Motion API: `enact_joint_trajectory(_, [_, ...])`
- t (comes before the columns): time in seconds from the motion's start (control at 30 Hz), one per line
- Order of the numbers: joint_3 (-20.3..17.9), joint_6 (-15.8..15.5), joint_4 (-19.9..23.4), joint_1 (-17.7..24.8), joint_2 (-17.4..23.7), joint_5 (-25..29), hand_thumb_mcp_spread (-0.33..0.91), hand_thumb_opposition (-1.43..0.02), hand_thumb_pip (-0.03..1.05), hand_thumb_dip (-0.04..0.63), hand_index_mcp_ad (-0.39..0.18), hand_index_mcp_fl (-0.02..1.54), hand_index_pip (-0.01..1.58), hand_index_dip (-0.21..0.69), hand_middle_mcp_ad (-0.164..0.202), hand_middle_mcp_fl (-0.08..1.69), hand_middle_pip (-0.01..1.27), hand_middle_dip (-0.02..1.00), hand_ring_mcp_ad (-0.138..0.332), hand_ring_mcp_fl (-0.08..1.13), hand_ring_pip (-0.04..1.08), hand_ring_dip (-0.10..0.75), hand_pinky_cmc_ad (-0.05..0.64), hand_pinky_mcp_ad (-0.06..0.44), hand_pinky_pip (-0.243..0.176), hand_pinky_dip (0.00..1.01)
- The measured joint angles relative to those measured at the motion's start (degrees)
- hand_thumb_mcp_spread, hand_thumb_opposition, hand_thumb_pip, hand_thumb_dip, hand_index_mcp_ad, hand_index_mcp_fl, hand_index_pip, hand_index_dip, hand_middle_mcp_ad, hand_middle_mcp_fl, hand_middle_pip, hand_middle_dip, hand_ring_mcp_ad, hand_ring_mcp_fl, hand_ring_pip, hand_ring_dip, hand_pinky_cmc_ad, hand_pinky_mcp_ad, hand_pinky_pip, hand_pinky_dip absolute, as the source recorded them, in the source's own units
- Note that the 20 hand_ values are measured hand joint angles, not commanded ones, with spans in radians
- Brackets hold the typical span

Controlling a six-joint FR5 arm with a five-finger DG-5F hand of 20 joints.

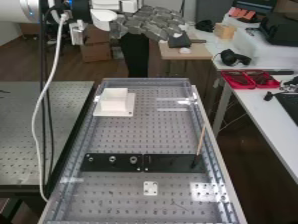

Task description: Grab the pcb board and place it in the clear container

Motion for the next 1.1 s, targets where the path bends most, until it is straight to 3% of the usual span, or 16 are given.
enact_joint_trajectory(0.23, [-2.75, 0.96, 2.15, -0.28, -1.78, 1.12, 0.13, -0.77, 0.23, 0.009, 0.164, 0.05, 0.09, 0.113, 0.169, 0.02, 0.16, 0.02, 0.262, 0.09, 0.10, -0.017, 0.295, 0.250, -0.124, 0.38])
enact_joint_trajectory(0.43, [-6.86, 1.40, 7.51, -0.33, -1.92, 3.26, 0.13, -0.77, 0.25, 0.005, 0.162, 0.05, 0.09, 0.145, 0.169, 0.02, 0.16, 0.03, 0.262, 0.08, 0.10, -0.017, 0.295, 0.250, -0.124, 0.38])
enact_joint_trajectory(0.6, [-10.61, 2.19, 12.84, -0.38, -1.64, 6.87, 0.15, -0.77, 0.32, 0.003, 0.162, 0.05, 0.09, 0.164, 0.169, 0.02, 0.16, 0.03, 0.265, 0.08, 0.10, -0.017, 0.295, 0.250, -0.124, 0.40])
enact_joint_trajectory(0.8, [-12.06, 2.22, 14.18, -0.15, -2.74, 10.53, 0.23, -0.77, 0.40, 0.024, 0.162, 0.05, 0.09, 0.175, 0.168, 0.02, 0.16, 0.03, 0.265, 0.07, 0.10, -0.017, 0.295, 0.248, -0.124, 0.44])
enact_joint_trajectory(1.1, [-13.05, 1.63, 16.82, -0.45, -5.77, 13.89, 0.31, -0.79, 0.55, 0.112, 0.065, 0.18, 0.10, 0.178, 0.168, 0.02, 0.16, 0.03, 0.265, 0.03, 0.10, -0.017, 0.295, 0.229, -0.124, 0.47])
